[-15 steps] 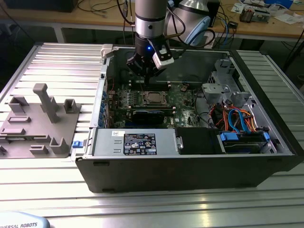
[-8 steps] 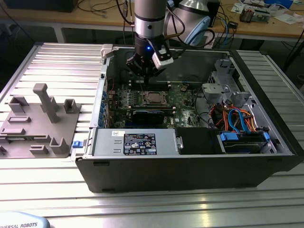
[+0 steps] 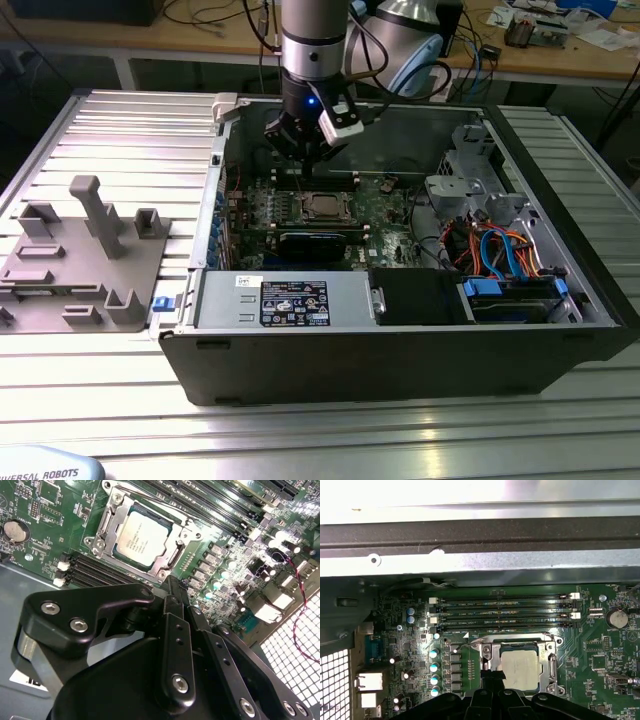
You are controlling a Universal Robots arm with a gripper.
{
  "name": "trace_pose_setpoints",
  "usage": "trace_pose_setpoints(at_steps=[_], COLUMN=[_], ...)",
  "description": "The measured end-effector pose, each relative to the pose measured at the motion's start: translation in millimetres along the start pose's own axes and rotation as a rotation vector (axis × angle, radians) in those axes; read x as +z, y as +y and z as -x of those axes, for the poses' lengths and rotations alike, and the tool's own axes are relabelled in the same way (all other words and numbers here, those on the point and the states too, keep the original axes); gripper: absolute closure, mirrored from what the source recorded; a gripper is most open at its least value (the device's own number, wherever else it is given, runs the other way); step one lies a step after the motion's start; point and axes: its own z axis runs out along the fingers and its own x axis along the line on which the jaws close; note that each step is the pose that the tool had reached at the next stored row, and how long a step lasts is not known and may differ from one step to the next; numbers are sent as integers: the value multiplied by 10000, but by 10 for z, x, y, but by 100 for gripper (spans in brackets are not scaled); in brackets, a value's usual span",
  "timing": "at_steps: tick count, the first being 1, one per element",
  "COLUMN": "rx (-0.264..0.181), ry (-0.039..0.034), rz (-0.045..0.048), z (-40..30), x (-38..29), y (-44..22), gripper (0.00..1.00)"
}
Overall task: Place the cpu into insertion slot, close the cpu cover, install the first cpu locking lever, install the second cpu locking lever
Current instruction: 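Install the first cpu locking lever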
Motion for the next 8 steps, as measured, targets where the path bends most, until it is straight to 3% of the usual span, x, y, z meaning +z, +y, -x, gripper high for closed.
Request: trace_pose_setpoints(at_steps=[8], rx=[1], ry=[0], rz=[0], z=[-12], x=[1], y=[0], gripper=[89])
